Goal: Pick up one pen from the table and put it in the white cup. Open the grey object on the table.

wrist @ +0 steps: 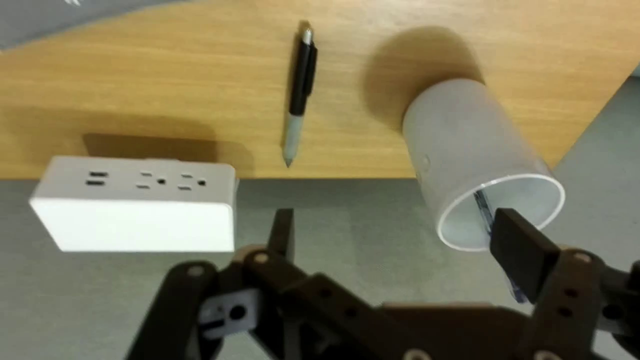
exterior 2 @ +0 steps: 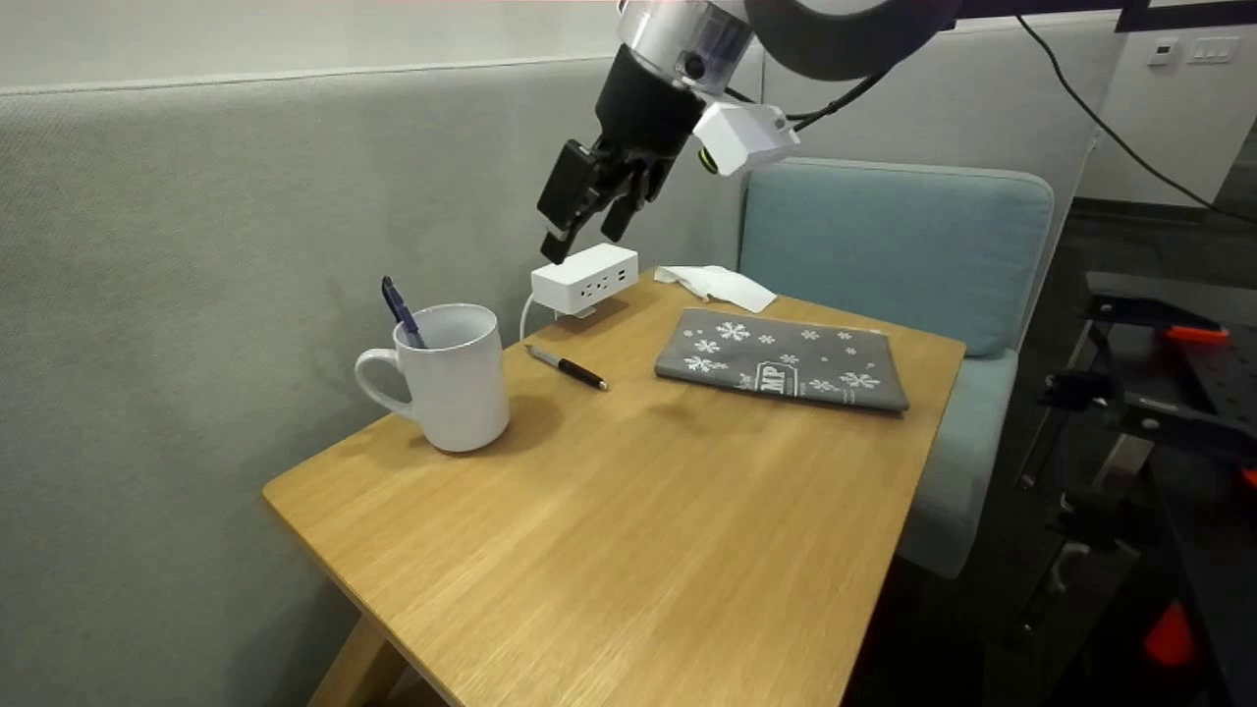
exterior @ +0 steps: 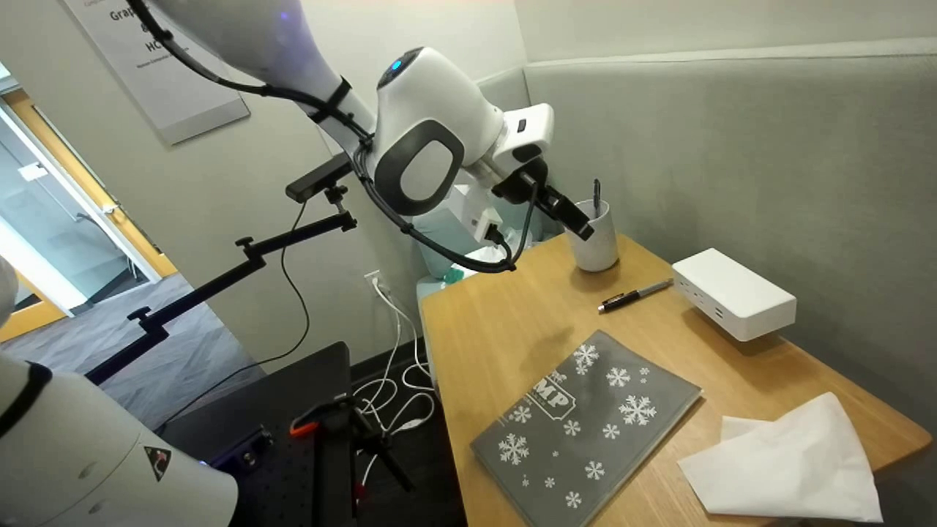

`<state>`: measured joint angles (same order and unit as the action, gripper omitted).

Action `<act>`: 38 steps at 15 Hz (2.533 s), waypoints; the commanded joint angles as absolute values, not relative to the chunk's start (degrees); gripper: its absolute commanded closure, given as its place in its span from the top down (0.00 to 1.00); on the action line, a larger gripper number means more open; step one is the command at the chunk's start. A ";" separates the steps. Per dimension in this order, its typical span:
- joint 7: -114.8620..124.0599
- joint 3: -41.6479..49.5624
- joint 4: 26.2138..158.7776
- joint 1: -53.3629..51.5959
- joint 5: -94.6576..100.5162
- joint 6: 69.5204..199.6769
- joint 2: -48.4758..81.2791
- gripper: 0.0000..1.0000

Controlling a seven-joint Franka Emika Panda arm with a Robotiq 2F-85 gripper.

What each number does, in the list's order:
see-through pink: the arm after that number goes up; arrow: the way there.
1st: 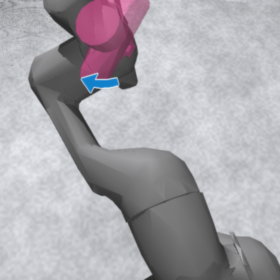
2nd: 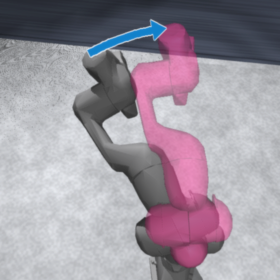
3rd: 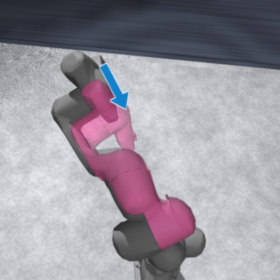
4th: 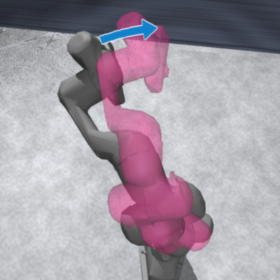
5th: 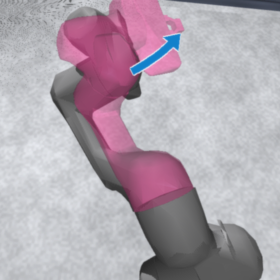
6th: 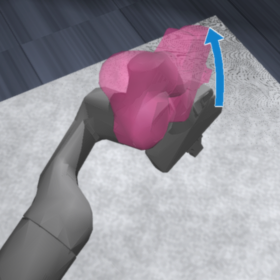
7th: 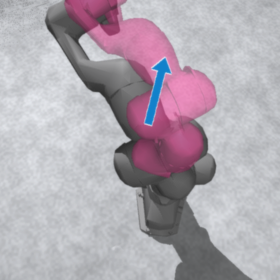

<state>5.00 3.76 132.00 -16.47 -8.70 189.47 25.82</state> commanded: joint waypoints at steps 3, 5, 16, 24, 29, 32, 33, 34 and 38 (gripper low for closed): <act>4.02 -1.45 135.56 -6.27 -6.66 172.78 18.92 1.00; 1.44 -5.40 134.53 -0.69 -8.72 166.78 18.43 1.00; -30.78 -7.67 125.81 15.39 -18.26 136.38 21.70 1.00; -32.71 -5.16 126.10 13.82 -14.91 134.84 22.65 1.00; -33.40 -3.78 125.70 15.70 -15.29 146.67 24.18 1.00; -37.12 -4.85 123.70 19.15 -17.31 145.15 25.96 1.00; -39.14 -5.41 122.69 20.63 -18.60 143.77 26.72 1.00; -40.35 -5.39 122.03 21.38 -19.35 143.08 27.34 1.00; -45.51 -5.43 119.55 23.95 -21.46 142.27 30.74 1.00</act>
